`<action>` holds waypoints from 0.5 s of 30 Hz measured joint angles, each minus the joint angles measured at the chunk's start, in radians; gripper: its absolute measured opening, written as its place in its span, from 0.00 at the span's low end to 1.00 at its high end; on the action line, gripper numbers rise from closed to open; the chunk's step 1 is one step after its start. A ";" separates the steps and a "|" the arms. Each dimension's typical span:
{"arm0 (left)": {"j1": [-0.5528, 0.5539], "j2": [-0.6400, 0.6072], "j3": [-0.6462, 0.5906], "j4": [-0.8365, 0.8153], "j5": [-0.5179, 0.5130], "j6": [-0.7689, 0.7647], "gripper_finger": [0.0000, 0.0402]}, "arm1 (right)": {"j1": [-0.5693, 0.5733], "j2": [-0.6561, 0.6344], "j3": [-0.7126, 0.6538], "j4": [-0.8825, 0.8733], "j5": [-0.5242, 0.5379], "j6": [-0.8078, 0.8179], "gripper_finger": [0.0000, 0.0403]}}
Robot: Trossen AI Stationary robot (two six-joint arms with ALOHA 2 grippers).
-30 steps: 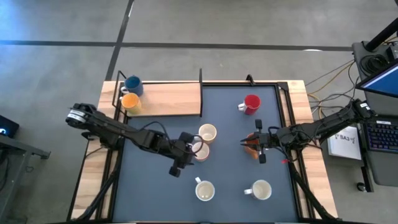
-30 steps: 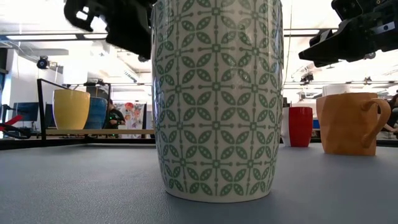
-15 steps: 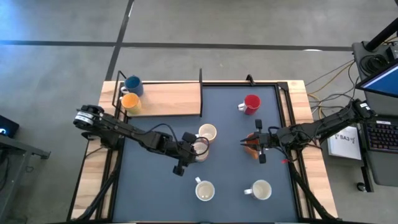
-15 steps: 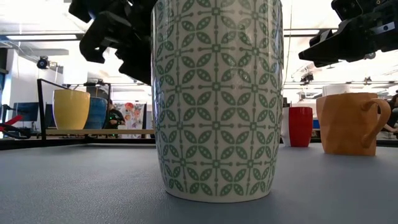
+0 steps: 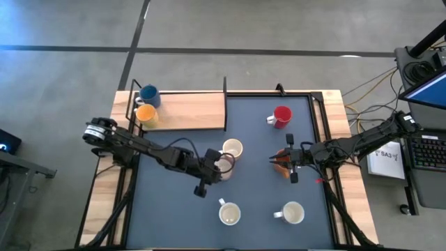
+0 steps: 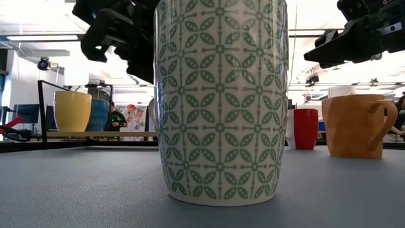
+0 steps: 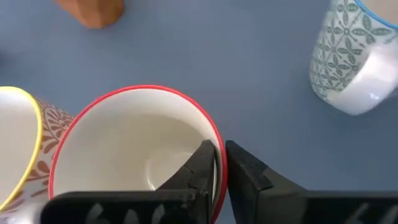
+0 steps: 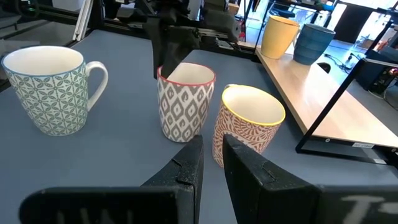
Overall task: Place coffee mugs
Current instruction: Put the gray patterned mug on the shelf
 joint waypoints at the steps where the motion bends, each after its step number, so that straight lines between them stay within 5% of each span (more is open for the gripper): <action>1: 0.000 -0.004 0.000 -0.009 0.005 0.009 0.02 | 0.000 0.000 0.000 0.000 0.000 0.000 0.12; 11: 0.063 -0.148 -0.001 -0.194 0.002 -0.116 0.02 | 0.000 0.000 0.000 0.000 0.000 0.000 0.12; 15: 0.117 -0.214 -0.001 -0.268 -0.085 -0.213 0.02 | 0.000 0.000 0.000 0.000 0.000 0.000 0.12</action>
